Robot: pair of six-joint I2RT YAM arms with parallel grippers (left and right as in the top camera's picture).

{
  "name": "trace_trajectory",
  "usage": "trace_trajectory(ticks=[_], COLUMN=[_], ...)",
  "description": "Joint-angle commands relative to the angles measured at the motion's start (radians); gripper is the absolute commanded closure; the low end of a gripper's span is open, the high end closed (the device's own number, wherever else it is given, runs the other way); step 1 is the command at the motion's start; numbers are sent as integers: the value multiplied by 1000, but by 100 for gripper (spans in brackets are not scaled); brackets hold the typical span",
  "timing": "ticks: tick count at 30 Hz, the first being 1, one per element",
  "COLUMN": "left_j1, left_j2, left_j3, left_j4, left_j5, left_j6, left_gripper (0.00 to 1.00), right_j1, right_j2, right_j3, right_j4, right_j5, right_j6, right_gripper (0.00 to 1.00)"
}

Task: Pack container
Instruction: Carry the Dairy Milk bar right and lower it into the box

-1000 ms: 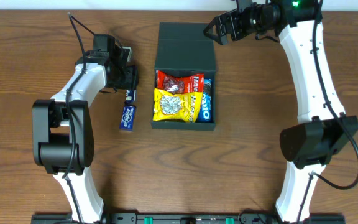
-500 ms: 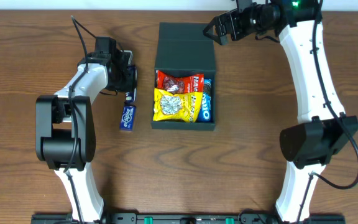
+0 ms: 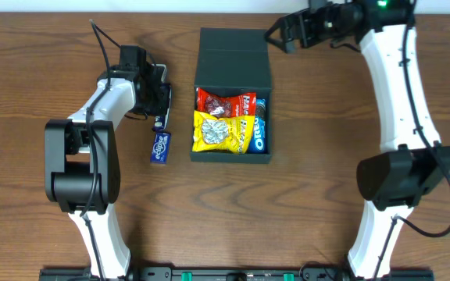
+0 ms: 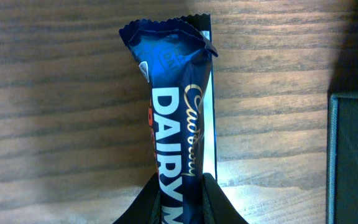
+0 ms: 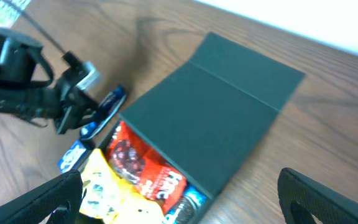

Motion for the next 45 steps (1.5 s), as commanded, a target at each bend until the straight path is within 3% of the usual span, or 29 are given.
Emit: trace_trajectory(ticks=[1, 11, 20, 27, 35, 45], left_j1=[2, -44, -261, -425, -541, -608], left_j2=[-22, -41, -42, -42, -42, -41], left_j3=[93, 348, 353, 353, 353, 351], left_j4=[-38, -261, -289, -323, -367, -251], left_j5=[-2, 12, 102, 97, -48, -212], left_j6=[-7, -104, -262, -296, -375, -483], left_gripper=[90, 94, 94, 94, 94, 94], right_j1=[-60, -207, -296, -305, -306, -306], right_j2=[-12, -43, -43, -43, -43, -43], right_j3=[9, 9, 9, 9, 9, 9], right_j4=[-1, 4, 64, 113, 146, 127], right_j5=[-14, 39, 73, 73, 80, 84], right_j6=[33, 90, 130, 130, 130, 130], right_gripper=[1, 1, 1, 1, 1, 1])
